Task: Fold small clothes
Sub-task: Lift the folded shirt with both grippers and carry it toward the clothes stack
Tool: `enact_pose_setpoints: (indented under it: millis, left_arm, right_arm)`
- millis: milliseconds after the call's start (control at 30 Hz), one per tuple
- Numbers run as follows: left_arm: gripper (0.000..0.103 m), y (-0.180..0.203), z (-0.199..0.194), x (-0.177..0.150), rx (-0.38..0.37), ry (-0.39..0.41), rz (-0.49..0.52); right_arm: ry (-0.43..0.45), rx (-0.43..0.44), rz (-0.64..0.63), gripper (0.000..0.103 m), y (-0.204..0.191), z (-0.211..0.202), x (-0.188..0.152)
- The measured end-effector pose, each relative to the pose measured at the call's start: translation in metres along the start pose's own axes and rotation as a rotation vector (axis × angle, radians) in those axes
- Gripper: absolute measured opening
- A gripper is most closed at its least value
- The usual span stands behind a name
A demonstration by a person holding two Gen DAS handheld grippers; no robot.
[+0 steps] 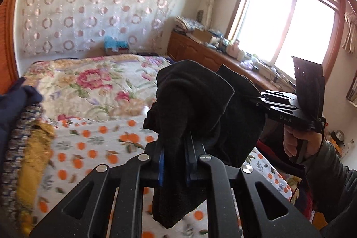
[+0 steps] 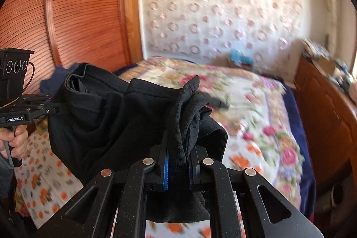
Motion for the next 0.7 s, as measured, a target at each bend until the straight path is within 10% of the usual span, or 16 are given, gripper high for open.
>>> enact_pose_setpoints:
  millis: [433,700]
  left_arm:
    - [0.014,-0.149,-0.160,0.024,0.292,0.219,-0.117]
    - [0.014,-0.241,-0.200,-0.004,0.442,0.247,-0.268]
  right_arm:
    - [0.134,0.261,-0.190,0.011,-0.166,0.101,0.145]
    - [0.022,0.426,-0.173,0.011,-0.217,0.220,0.197]
Point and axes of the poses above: each gripper's, at about its wrist camera, not at the fingertips, and z roughly the way its jaws point, y to its right, x to its top, the point moved 7 cm from there along z, roughly the way its jaws point, and after that the axes turned 4 degrees about -x, right-handed, at the moved point
